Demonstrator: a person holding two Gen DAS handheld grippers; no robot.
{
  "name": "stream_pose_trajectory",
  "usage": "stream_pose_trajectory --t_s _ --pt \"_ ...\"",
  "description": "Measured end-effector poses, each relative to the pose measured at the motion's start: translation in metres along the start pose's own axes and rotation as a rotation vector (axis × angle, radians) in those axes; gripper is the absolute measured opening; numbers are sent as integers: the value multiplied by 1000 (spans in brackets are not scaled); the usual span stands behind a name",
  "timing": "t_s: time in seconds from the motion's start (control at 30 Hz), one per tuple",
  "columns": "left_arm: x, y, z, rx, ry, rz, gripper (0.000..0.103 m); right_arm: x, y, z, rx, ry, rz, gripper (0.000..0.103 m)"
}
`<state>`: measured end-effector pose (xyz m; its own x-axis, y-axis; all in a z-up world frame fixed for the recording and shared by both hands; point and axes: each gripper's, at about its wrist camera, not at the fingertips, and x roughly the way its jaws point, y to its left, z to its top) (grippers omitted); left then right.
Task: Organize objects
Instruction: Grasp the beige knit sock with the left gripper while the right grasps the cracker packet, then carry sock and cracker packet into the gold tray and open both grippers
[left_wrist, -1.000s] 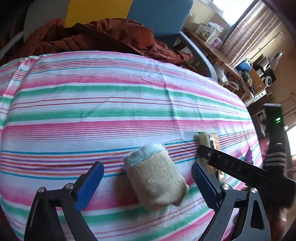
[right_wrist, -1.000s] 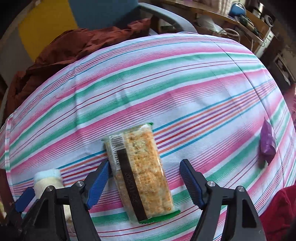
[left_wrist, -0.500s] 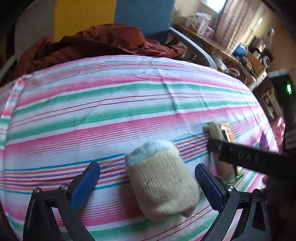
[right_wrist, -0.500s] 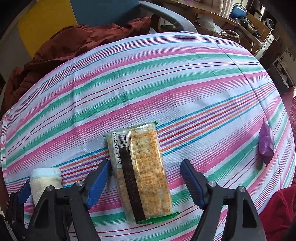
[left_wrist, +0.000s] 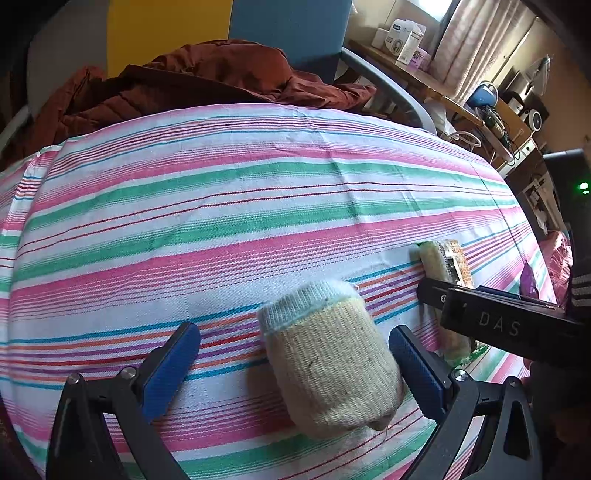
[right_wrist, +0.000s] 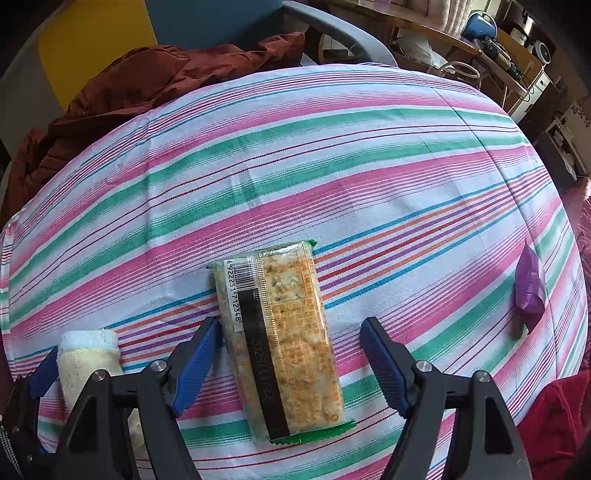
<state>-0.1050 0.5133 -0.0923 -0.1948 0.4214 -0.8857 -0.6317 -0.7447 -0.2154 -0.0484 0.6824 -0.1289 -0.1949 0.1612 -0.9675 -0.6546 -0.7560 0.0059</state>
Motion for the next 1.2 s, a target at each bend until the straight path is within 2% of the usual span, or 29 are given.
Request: stream_pose_trajectory --t_s 0.17,0.23,0.3,0.37,0.43,0.63,0.7,0.9,1.0,1.2 --pt "-7 5 -1 -14 -18 13 85 -1 0 0 -10 -4 6 76" --pt "-11 8 -2 -17 -32 1 69 -2 1 0 -20 -10 8 70" --pt "-14 9 -4 -6 -36 -20 58 -4 3 -1 -38 -17 13 59" --pt "-15 8 -6 12 -38 -29 56 -5 7 -1 -58 -25 16 52" --pt "-17 11 -10 21 -47 -42 55 -6 8 -1 -71 -31 29 49" --pt "-31 34 -26 -15 -81 -19 54 -11 33 -3 -172 -32 228 49" --pt "-38 44 -34 -26 -94 -1 54 -28 47 -33 -224 -32 253 49" --pt "-56 66 -59 -47 -129 54 54 -45 75 -51 -347 -56 278 49" --pt "-63 69 -71 -36 -142 81 54 -36 97 -50 -397 -73 267 49" --pt "-82 75 -91 -30 -154 120 54 -36 116 -59 -457 -95 269 49"
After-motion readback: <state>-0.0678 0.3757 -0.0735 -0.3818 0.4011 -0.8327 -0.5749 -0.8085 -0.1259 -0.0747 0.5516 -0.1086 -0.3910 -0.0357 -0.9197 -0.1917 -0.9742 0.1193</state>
